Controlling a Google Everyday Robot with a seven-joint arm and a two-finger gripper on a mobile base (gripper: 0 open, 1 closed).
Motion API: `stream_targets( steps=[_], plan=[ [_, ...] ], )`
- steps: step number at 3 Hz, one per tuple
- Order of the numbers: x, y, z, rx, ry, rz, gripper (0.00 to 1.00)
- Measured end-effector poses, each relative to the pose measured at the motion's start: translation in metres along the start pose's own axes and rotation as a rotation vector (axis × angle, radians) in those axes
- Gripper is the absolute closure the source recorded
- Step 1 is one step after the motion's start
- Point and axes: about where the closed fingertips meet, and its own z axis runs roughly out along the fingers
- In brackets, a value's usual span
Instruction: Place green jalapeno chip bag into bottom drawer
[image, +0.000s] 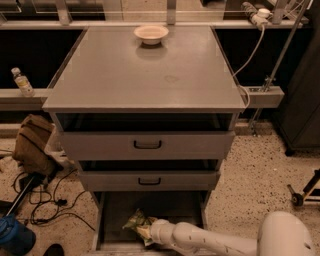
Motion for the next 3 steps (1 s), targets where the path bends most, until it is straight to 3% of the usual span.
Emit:
stream_targets(
  steps=[2,3],
  plan=[
    [0.037,-0.042,0.031,0.053,-0.009,0.127,1.0],
    [0.037,-0.042,0.031,0.053,-0.009,0.127,0.94]
  ],
)
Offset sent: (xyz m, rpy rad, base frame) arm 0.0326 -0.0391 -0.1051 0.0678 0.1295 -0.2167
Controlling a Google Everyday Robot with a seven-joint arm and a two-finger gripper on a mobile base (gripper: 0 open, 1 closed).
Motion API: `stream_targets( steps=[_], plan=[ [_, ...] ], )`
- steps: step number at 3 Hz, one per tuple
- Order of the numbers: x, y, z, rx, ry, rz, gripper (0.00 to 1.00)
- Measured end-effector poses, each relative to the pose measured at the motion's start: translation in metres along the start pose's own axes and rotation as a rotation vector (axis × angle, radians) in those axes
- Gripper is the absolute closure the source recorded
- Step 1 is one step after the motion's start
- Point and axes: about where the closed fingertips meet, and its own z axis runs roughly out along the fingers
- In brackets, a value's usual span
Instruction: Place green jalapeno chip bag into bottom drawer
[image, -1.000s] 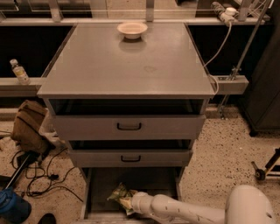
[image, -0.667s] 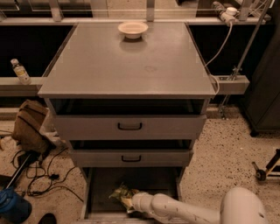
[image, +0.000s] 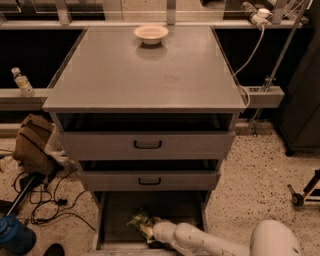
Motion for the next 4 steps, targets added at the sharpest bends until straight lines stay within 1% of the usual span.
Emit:
stream_targets(
  steps=[1,4],
  plan=[
    [0.0,0.0,0.0,0.0,0.0,0.0,0.74],
    [0.0,0.0001,0.0001,0.0,0.0,0.0,0.04]
  ],
)
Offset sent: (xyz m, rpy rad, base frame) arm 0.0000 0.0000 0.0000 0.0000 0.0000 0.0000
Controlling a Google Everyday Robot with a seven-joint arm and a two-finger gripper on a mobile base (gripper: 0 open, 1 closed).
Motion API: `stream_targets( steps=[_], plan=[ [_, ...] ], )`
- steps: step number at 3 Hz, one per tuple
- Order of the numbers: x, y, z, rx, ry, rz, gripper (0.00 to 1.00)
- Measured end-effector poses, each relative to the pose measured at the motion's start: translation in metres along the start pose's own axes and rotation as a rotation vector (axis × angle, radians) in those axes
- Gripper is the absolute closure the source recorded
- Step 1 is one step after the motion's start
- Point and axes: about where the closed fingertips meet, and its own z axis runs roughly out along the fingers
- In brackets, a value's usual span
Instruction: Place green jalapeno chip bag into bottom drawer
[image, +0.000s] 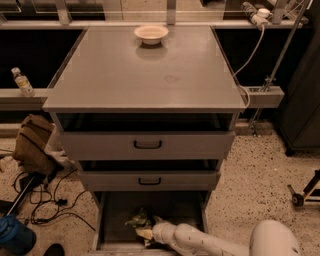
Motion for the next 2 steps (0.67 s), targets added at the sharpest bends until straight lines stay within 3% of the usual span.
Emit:
stream_targets(
  steps=[2],
  plan=[
    [0.0,0.0002,0.0001,0.0,0.0,0.0,0.0]
  ],
)
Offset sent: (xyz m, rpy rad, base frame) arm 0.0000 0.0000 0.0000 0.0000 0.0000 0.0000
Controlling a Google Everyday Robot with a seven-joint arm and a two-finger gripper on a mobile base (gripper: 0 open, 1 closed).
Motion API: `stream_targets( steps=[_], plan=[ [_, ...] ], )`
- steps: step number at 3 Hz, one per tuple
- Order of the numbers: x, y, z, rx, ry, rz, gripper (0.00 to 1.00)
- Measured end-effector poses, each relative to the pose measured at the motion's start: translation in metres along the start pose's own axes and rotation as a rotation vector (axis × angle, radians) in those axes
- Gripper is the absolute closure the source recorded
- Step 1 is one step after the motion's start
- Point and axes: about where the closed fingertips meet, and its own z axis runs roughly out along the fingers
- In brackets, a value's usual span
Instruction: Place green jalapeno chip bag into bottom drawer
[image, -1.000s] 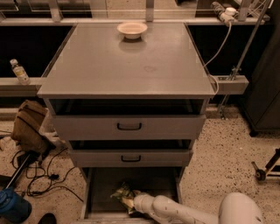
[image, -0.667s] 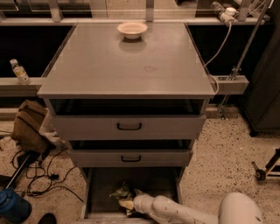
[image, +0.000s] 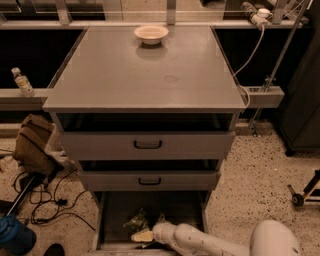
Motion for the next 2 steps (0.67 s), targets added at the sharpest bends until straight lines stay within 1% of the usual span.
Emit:
stream_targets(
  steps=[1,2],
  plan=[
    [-0.002,-0.001,-0.008,0.012,-0.01,0.001,0.0],
    [-0.021,-0.016,-0.05,0.102,-0.059,-0.011,0.0]
  ],
)
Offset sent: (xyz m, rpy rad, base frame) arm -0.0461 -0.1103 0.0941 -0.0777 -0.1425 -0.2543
